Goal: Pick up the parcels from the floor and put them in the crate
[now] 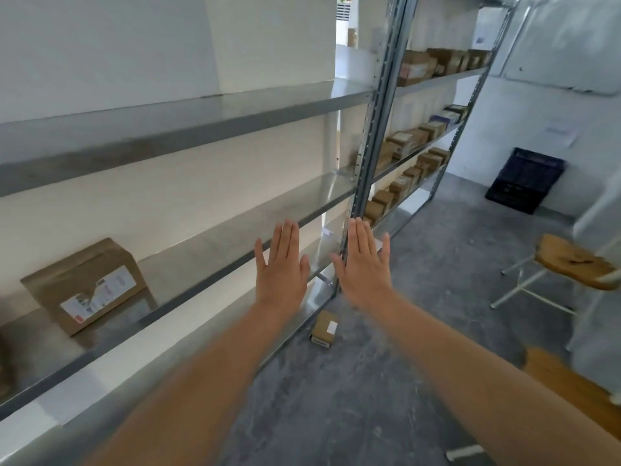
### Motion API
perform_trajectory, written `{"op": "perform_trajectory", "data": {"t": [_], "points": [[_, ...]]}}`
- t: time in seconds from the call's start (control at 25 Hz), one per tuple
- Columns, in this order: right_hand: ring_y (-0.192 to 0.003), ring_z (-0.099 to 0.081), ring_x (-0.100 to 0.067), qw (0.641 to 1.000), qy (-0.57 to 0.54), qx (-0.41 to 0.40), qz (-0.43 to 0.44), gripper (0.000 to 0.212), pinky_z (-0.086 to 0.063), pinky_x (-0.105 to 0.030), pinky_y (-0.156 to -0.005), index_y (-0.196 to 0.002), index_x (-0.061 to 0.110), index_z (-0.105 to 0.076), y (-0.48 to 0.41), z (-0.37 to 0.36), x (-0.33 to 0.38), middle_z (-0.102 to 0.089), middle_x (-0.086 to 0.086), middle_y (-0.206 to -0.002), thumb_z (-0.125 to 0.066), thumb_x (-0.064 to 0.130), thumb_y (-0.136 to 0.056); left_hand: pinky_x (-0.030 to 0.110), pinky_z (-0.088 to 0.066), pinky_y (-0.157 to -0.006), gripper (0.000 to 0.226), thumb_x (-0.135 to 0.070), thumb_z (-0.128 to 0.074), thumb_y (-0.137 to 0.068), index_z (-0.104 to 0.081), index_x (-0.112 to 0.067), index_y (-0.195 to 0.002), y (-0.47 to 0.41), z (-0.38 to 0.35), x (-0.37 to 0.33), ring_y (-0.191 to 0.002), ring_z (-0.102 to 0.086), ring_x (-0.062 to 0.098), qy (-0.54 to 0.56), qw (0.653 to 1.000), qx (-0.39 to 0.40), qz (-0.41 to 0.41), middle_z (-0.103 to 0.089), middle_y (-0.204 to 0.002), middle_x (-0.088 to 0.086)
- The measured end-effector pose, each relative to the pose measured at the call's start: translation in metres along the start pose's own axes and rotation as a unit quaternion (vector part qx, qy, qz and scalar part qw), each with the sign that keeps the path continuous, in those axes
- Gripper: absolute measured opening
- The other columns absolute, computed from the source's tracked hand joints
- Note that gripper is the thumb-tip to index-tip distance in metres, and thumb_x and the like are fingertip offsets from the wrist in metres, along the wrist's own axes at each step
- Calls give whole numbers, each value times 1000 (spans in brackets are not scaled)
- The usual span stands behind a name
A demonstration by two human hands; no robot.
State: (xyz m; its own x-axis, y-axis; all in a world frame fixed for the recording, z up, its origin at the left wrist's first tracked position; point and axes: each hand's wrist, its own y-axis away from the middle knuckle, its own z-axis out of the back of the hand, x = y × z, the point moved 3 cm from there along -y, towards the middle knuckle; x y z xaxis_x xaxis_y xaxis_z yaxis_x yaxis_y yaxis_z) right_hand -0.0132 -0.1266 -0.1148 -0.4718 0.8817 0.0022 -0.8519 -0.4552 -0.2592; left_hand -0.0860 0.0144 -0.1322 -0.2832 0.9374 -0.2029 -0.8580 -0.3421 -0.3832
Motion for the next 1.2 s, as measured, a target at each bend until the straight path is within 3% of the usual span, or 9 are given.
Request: {"op": "perform_trajectory", "data": {"t": [0.2,0.4,0.6,0.8,1.04,1.2], "points": [[-151,13,-18,999,13,36,-34,71,11,-51,-121,-155,10,15,-40,-14,2,11,-4,-165,-16,49,-104,51,1,-121,60,-34,-21,-105,1,-14,-156,-36,-22,35,-151,7,15,22,999,22,-8,2,-165,-1],[-152,7,-19,999,20,19,-39,72,13,-49,-118,-156,10,8,-57,-21,-4,4,-5,-166,-18,50,-103,51,0,-121,59,-34,-22,-105,-1,-14,-156,-64,-42,34,-151,6,15,39,998,46,-22,2,-165,0],[-152,11,-19,996,9,35,-81,72,16,-48,-117,-156,10,10,-65,-29,-48,8,-5,-166,-15,52,-102,52,-4,-120,60,-36,-24,-105,-2,-14,-156,-80,-61,0,-151,3,17,36,995,50,-83,2,-165,0],[-152,12,-20,996,8,35,-84,72,15,-50,-118,-156,10,11,-82,-36,-95,9,-5,-165,-13,52,-102,50,2,-119,61,-37,-24,-105,0,-16,-156,-108,-71,-48,-151,4,17,18,994,32,-102,1,-165,0],[-151,15,-20,998,-14,27,-55,72,13,-51,-120,-154,11,15,-118,-35,-149,12,-5,-165,-13,52,-102,50,6,-119,63,-46,-19,-105,5,-19,-156,-146,-82,-115,-150,12,18,-44,994,25,-99,6,-164,0],[-151,14,-21,999,-32,9,-29,71,9,-54,-120,-155,12,13,-141,-37,-193,10,-5,-165,-13,52,-102,50,-1,-121,63,-48,-17,-103,3,-20,-156,-170,-99,-164,-151,7,18,-52,993,19,-100,5,-164,-1]]}}
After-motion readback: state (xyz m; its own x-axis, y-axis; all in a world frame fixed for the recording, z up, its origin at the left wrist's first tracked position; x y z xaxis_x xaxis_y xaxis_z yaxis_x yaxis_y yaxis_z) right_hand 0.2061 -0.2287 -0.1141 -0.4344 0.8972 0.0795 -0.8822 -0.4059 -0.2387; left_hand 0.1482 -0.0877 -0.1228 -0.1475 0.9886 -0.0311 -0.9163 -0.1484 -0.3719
